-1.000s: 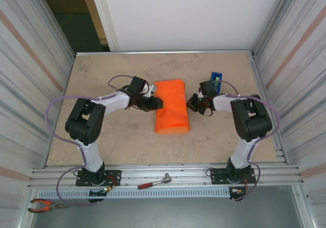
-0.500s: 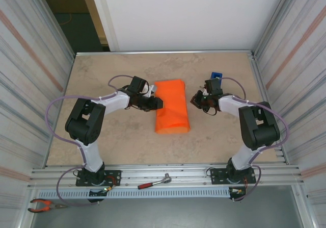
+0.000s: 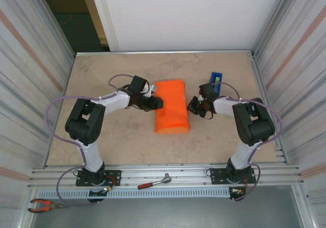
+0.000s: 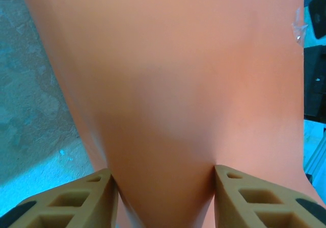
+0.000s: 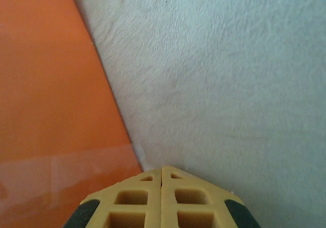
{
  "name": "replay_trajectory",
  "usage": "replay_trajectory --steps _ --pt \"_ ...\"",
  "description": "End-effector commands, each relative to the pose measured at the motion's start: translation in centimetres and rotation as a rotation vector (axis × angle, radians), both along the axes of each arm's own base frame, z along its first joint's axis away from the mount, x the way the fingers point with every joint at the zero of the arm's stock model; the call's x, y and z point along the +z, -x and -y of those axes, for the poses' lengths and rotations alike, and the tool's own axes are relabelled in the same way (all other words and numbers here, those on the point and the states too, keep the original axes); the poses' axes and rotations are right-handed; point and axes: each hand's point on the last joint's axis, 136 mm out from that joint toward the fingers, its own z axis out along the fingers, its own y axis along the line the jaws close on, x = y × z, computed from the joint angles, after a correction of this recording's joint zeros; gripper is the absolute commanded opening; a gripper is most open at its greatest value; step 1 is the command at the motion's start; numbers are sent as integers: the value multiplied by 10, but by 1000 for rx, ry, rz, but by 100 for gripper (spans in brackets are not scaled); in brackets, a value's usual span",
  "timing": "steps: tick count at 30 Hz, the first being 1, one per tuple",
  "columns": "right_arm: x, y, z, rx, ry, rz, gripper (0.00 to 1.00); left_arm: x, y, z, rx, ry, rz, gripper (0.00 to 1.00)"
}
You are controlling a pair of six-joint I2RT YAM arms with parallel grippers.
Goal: Wrap the gift box in paper
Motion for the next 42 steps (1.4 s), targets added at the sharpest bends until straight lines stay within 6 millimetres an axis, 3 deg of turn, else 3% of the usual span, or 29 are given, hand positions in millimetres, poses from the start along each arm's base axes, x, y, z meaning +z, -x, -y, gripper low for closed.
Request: replay_trajectory --steps 1,10,13,17,19,23,26,42 --pt "24 3 8 -12 -13 37 0 -31 32 -29 -22 -194 -102 51" --pt "67 2 32 -63 17 118 2 36 6 -11 -52 -78 28 64" --pt "81 -1 28 -41 -1 152 17 52 -1 -7 -51 -34 52 66" --pt "91 -5 15 12 -17 176 56 73 -12 -10 -13 6 94 70" --pt "89 -9 10 34 -19 170 66 78 -18 -20 30 14 110 73" --pt "79 -20 -5 62 -47 148 75 68 -26 -45 124 41 80 77" --pt "70 -28 -14 72 -74 129 78 53 -21 -52 140 84 34 77" --pt "36 -27 -41 79 -105 50 81 14 -9 -22 53 127 -55 75"
